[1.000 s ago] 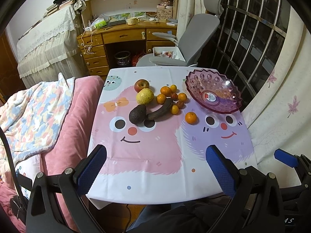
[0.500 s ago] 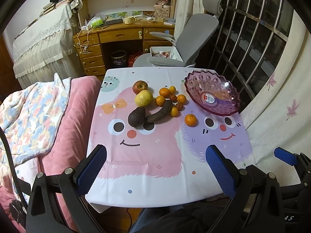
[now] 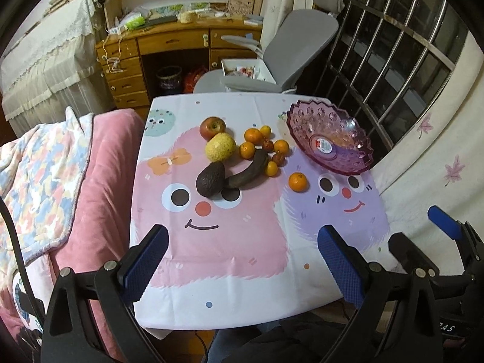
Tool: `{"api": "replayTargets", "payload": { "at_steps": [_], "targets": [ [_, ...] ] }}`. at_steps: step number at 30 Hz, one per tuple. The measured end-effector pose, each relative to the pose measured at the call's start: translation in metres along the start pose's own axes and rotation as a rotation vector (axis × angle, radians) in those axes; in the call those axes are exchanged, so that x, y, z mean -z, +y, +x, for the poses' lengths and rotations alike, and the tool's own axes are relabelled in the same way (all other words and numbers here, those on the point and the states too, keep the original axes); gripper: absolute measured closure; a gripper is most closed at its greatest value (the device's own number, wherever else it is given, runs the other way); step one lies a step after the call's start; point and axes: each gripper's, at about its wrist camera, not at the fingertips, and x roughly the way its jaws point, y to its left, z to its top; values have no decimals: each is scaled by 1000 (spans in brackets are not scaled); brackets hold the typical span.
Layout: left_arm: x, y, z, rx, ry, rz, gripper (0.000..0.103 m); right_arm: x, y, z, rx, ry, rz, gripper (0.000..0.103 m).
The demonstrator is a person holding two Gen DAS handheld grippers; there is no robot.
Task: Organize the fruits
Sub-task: 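Move the left tool to the dark avocado while the right tool approaches a mandarin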
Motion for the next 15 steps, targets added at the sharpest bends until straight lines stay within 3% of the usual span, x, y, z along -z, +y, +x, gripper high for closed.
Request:
{"api": "replayTargets", "payload": {
  "at_steps": [7, 15],
  "targets": [
    [-19, 16, 32, -7, 63, 4, 5, 1, 5, 24, 77, -49, -42, 0],
    [-48, 40, 86, -45, 142, -69, 5, 1, 1, 72, 74, -32, -65, 0]
  ]
}}
